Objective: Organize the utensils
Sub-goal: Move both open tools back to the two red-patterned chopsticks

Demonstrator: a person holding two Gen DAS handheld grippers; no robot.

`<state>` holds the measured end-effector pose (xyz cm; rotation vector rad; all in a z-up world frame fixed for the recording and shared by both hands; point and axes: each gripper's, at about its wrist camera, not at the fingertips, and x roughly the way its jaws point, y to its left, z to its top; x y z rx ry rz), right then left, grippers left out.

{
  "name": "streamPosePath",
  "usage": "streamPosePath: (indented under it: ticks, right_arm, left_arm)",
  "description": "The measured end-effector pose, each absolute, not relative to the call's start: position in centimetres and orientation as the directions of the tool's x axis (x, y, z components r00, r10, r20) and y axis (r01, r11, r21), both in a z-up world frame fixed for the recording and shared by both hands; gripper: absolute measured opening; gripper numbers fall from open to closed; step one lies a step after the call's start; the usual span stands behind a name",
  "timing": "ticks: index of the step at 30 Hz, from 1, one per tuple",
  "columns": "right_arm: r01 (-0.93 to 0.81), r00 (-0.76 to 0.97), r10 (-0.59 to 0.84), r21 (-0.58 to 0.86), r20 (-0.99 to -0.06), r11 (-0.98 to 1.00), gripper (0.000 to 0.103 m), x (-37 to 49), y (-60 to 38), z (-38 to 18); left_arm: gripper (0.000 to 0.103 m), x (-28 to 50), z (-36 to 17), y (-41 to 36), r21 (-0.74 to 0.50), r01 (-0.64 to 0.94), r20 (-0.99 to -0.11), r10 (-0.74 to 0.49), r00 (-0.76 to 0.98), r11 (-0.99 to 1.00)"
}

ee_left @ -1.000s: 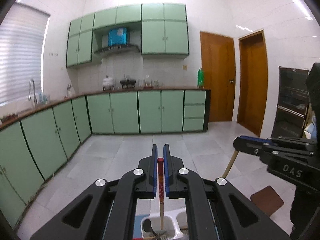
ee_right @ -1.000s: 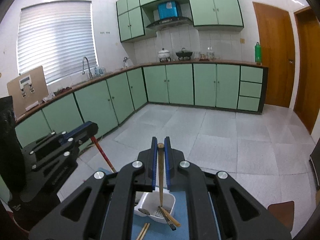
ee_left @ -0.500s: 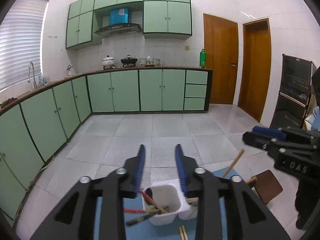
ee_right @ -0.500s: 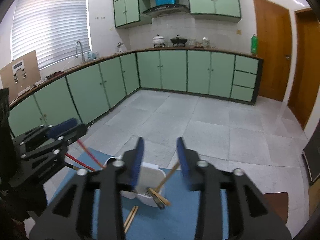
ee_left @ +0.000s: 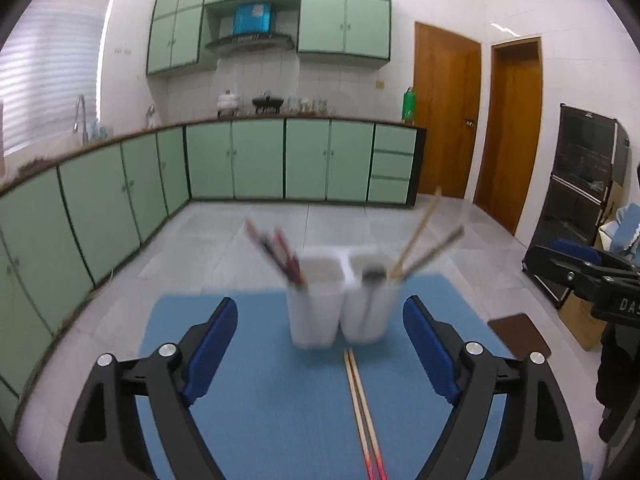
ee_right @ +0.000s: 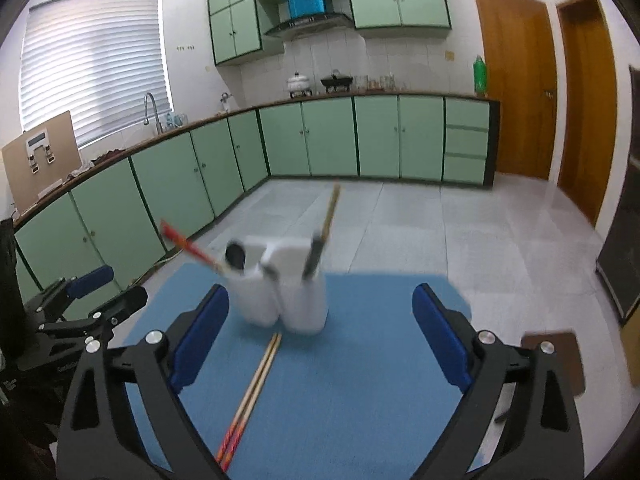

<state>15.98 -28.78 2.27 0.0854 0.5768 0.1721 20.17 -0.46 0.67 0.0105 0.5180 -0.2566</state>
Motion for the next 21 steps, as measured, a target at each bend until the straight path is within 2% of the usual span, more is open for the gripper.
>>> streamPosePath:
  ticks: [8,21]
  right_arm:
    - [-0.116,0.775,0.178,0.141,-0.606,0.983,0.09,11.3,-27.2,-3.3]
    - [-0.12,0.666,0.168,0.118,-0.726,0.986,0.09,8.3,-22.5,-11.6]
  left_arm:
    - [0.084,16.1,-5.5,0.8,-0.044,0.206,-0.593,-0.192,0.782,0.978]
    - [0.084,13.4,-11.9,3.4,-0.034,0.118,-0.699,-0.108,0.707,0.992]
